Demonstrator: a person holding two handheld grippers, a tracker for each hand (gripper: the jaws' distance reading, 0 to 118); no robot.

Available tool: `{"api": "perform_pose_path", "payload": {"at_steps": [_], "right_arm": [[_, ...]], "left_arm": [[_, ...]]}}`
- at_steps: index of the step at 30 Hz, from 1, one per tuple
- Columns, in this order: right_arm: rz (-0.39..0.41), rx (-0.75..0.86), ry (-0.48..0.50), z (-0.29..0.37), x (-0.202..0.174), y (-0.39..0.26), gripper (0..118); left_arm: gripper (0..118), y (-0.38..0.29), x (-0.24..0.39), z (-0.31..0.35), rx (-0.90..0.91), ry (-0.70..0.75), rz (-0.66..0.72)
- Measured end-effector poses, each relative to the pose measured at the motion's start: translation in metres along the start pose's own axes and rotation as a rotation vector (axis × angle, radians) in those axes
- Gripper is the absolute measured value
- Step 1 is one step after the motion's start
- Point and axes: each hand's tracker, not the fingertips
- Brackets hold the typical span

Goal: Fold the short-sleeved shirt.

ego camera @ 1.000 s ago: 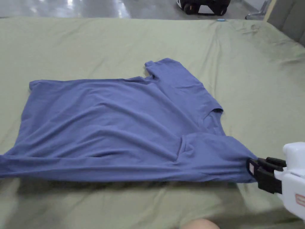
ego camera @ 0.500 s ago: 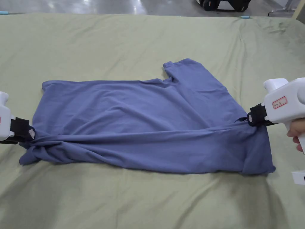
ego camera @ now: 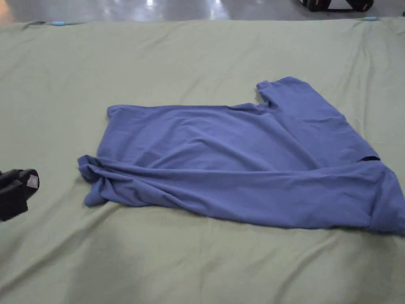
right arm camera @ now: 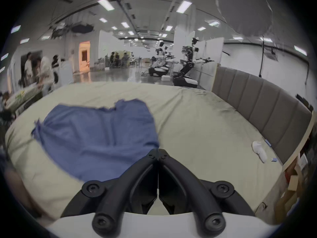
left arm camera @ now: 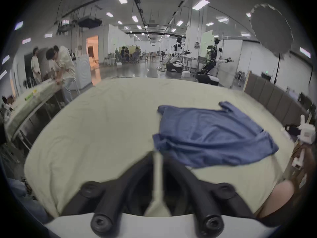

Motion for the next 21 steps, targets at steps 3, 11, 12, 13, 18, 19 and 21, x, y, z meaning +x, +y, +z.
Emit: {"api": "perform_pose_path", "payload": {"at_steps": [3, 11, 12, 13, 18, 19, 21], "right_arm": [[0.018, -0.061, 0.143, 0.026, -0.023, -0.031, 3], [-0.055, -0.136, 0.183, 0.040, -0.049, -0.056, 3], [-0.051, -0.135, 0.186, 0.041, -0.050, -0.053, 3], [-0.048, -0.133, 0.190, 0.040, -0.051, -0.050, 3], [-0.037, -0.117, 0.190, 0.039, -0.050, -0.037, 3], [-0.035, -0.117, 0.190, 0.038, -0.049, -0.035, 3], [-0.033, -0.121, 0.190, 0.036, -0.046, -0.035, 3]], "left_arm": [[0, -0.033, 0.004, 0.010, -0.081, -0.094, 0.024], [97, -0.030, 0.026, -0.061, -0.104, -0.115, -0.009], [106, -0.024, 0.029, -0.078, -0.126, -0.106, -0.026], [105, -0.021, 0.030, -0.095, -0.144, -0.108, -0.039], [30, -0.014, 0.041, -0.153, -0.220, -0.082, -0.090], [13, -0.016, 0.039, -0.160, -0.227, -0.104, -0.072], [13, -0.020, 0.045, -0.162, -0.251, -0.121, -0.051]]}}
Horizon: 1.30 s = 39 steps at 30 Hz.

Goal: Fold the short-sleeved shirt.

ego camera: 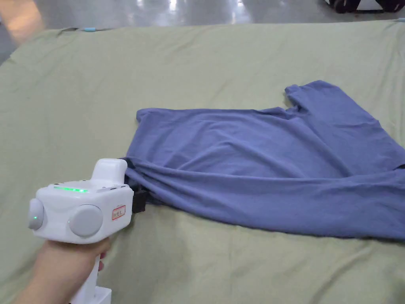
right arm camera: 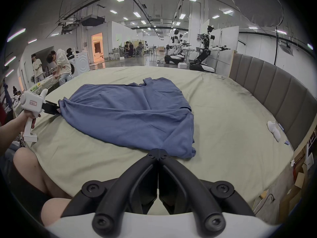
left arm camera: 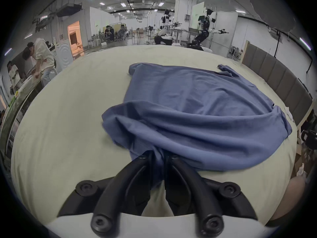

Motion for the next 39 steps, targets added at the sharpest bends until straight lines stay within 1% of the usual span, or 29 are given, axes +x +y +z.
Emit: {"api": "perform_pose_path", "payload": {"at_steps": [1, 4, 7, 8, 9, 10, 11, 12, 13, 14, 15, 16, 17, 18, 19, 20, 21, 23, 26, 29, 32, 34, 38, 39], "right_arm": [[0.003, -0.003, -0.001, -0.001, 0.001, 0.001, 3], [0.019, -0.014, 0.003, -0.008, 0.005, -0.001, 3], [0.046, -0.055, -0.015, -0.028, 0.011, 0.000, 3], [0.047, -0.081, -0.020, -0.035, 0.016, -0.002, 5], [0.035, -0.108, -0.034, -0.045, 0.021, -0.003, 35], [0.020, -0.129, -0.073, -0.056, 0.027, -0.002, 75], [-0.002, -0.146, -0.064, -0.065, 0.033, -0.002, 110], [-0.043, -0.155, -0.020, -0.079, 0.048, -0.007, 118], [-0.055, -0.120, -0.024, -0.085, 0.054, -0.005, 117], [-0.091, -0.141, -0.025, -0.093, 0.058, -0.004, 116], [-0.108, -0.173, -0.041, -0.104, 0.062, 0.000, 114], [-0.104, -0.185, -0.032, -0.113, 0.065, 0.002, 110], [-0.110, -0.198, -0.017, -0.121, 0.067, 0.002, 95], [-0.132, -0.234, 0.032, -0.128, 0.070, 0.001, 34], [-0.165, -0.260, 0.090, -0.132, 0.072, 0.000, 16], [-0.166, -0.235, 0.076, -0.131, 0.072, 0.001, 14], [-0.155, -0.225, 0.080, -0.126, 0.073, 0.004, 13], [-0.164, -0.214, 0.092, -0.115, 0.076, 0.008, 13], [-0.202, -0.165, 0.121, -0.081, 0.077, 0.011, 13], [-0.206, -0.147, 0.146, -0.039, 0.075, 0.010, 13], [-0.193, -0.156, 0.166, 0.001, 0.067, -0.002, 13], [-0.161, -0.203, 0.170, 0.020, 0.059, -0.017, 13], [-0.096, -0.275, 0.150, 0.028, 0.042, -0.053, 13], [-0.087, -0.293, 0.129, 0.026, 0.038, -0.061, 13]], "left_arm": [[12, 0.000, 0.004, 0.003, 0.014, 0.025, -0.018], [9, 0.000, 0.005, 0.020, 0.031, 0.007, -0.047], [9, 0.000, -0.002, 0.043, 0.066, -0.033, -0.009], [9, 0.001, -0.004, 0.050, 0.065, -0.048, -0.003], [9, 0.001, -0.006, 0.055, 0.070, -0.056, 0.000], [9, 0.002, -0.007, 0.060, 0.075, -0.052, -0.004], [9, 0.001, -0.005, 0.067, 0.079, -0.053, -0.012], [9, 0.002, -0.003, 0.069, 0.073, -0.058, -0.032], [9, 0.002, -0.003, 0.069, 0.071, -0.054, -0.042], [9, 0.002, -0.002, 0.068, 0.065, -0.051, -0.047], [9, 0.003, 0.001, 0.070, 0.055, -0.051, -0.053], [9, 0.003, 0.004, 0.068, 0.044, -0.050, -0.060], [9, 0.002, 0.005, 0.067, 0.039, -0.044, -0.065], [9, 0.002, 0.007, 0.066, 0.035, -0.040, -0.069], [9, 0.003, 0.008, 0.067, 0.033, -0.040, -0.070], [9, 0.003, 0.008, 0.068, 0.027, -0.047, -0.067], [9, 0.002, 0.008, 0.068, 0.021, -0.049, -0.063], [9, -0.001, 0.004, 0.072, 0.014, -0.050, -0.061], [9, -0.003, 0.000, 0.089, 0.015, -0.086, -0.030], [9, -0.013, -0.007, 0.115, 0.020, -0.100, -0.027], [9, -0.035, -0.017, 0.144, 0.009, -0.107, -0.023], [9, -0.058, -0.021, 0.164, -0.013, -0.120, -0.012], [9, -0.103, -0.029, 0.178, -0.064, -0.137, 0.037], [9, -0.113, -0.031, 0.176, -0.077, -0.145, 0.063]]}}
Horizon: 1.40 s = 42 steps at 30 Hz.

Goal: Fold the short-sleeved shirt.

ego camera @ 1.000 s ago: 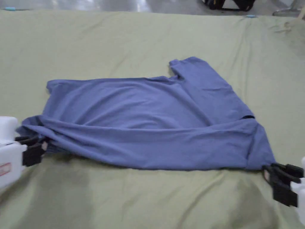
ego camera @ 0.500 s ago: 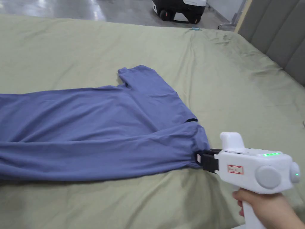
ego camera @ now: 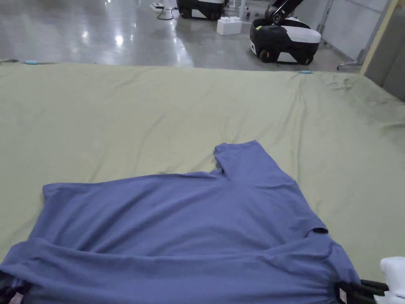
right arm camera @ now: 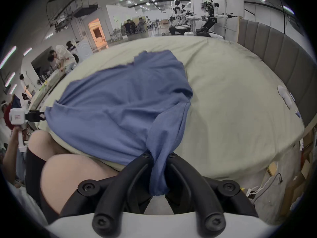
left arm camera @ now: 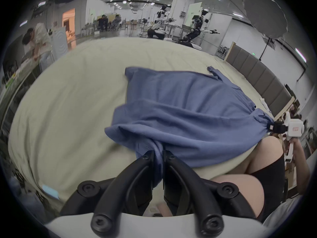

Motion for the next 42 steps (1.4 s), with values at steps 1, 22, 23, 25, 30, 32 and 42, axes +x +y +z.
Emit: {"api": "perform_pose_path", "payload": {"at_steps": [1, 22, 23, 25, 30, 32, 42], "right_arm": [[-0.008, 0.012, -0.026, -0.006, 0.001, -0.005, 13], [0.127, 0.433, -0.091, 0.020, -0.060, 0.149, 8], [0.134, 0.428, -0.085, 0.015, -0.064, 0.153, 8], [0.166, 0.410, -0.061, 0.003, -0.071, 0.160, 8], [0.252, 0.336, -0.070, -0.026, -0.070, 0.172, 8], [0.245, 0.302, -0.061, -0.041, -0.062, 0.183, 8], [0.087, 0.025, -0.062, -0.179, 0.015, 0.279, 118]], "left_arm": [[9, -0.007, -0.002, -0.003, -0.013, -0.010, 0.033], [0, 0.171, -0.030, -0.062, 0.236, 0.092, 0.144], [6, 0.178, -0.034, -0.080, 0.214, 0.106, 0.165], [115, 0.190, -0.046, -0.131, 0.084, 0.083, 0.183], [84, 0.181, -0.040, -0.185, -0.066, 0.157, 0.162], [56, 0.167, -0.038, -0.179, 0.025, 0.261, 0.074], [2, 0.166, -0.014, -0.119, 0.137, 0.106, 0.037]]}}
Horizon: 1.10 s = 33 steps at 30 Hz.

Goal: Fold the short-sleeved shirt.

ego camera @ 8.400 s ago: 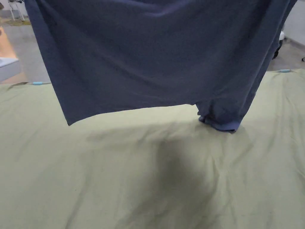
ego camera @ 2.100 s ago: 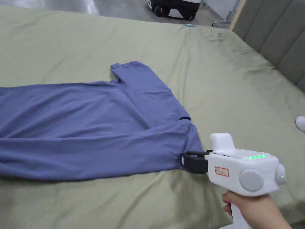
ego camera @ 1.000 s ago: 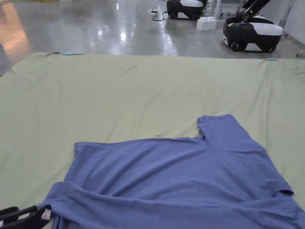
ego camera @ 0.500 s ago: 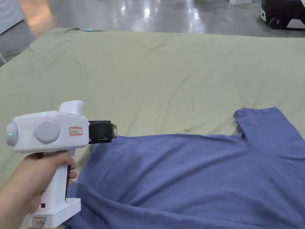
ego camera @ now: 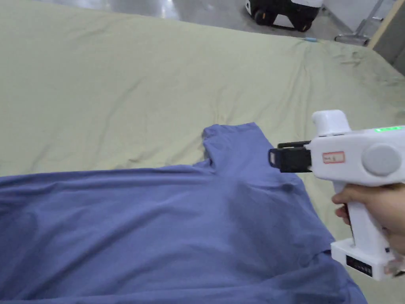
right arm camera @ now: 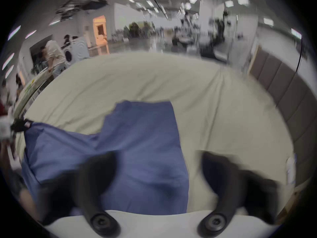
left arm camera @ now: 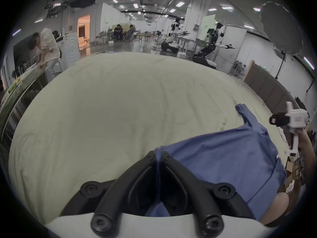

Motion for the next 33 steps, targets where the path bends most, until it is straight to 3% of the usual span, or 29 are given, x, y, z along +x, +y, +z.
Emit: {"api": "perform_pose_path", "payload": {"at_steps": [2, 4, 7, 10, 11, 12, 13, 15, 16, 20, 23, 27, 33], "right_arm": [[-0.135, -0.082, 0.013, -0.036, 0.020, 0.001, 116], [-0.206, -0.125, -0.060, -0.063, 0.038, 0.005, 114], [-0.168, -0.291, -0.070, -0.086, 0.043, -0.008, 91], [-0.100, -0.197, -0.055, -0.063, 0.038, -0.004, 76], [-0.056, -0.181, -0.039, -0.051, 0.032, -0.005, 48], [-0.035, -0.175, -0.002, -0.045, 0.028, -0.007, 4], [-0.015, -0.173, -0.041, -0.036, 0.024, -0.010, 4], [0.021, -0.178, 0.017, -0.018, 0.015, -0.015, 4], [0.006, -0.169, 0.045, -0.008, 0.013, -0.017, 4], [0.013, -0.044, 0.006, 0.035, 0.005, -0.013, 4], [-0.026, 0.059, -0.001, 0.072, 0.006, -0.002, 4], [-0.044, 0.120, 0.006, 0.108, 0.009, 0.012, 4], [-0.043, 0.181, -0.005, 0.141, 0.006, 0.026, 4]], "left_arm": [[2, 0.004, 0.001, 0.006, 0.008, -0.005, -0.002], [2, 0.006, 0.000, 0.005, 0.007, -0.001, -0.011], [2, 0.005, -0.011, -0.001, -0.017, 0.020, -0.023], [2, 0.003, -0.012, 0.000, -0.023, 0.027, -0.043], [2, 0.003, -0.012, 0.001, -0.026, 0.028, -0.049], [2, 0.002, -0.012, 0.002, -0.026, 0.028, -0.053], [2, 0.001, -0.011, 0.005, -0.024, 0.024, -0.054], [2, 0.000, -0.004, 0.014, -0.014, 0.022, -0.061], [2, 0.001, -0.004, 0.020, -0.004, 0.021, -0.064], [2, 0.009, -0.007, 0.043, 0.033, 0.004, -0.038], [2, 0.023, -0.014, 0.062, 0.078, -0.007, -0.005], [2, 0.045, -0.011, 0.087, 0.128, -0.087, 0.101], [2, 0.068, -0.001, 0.104, 0.176, -0.063, 0.034]]}}
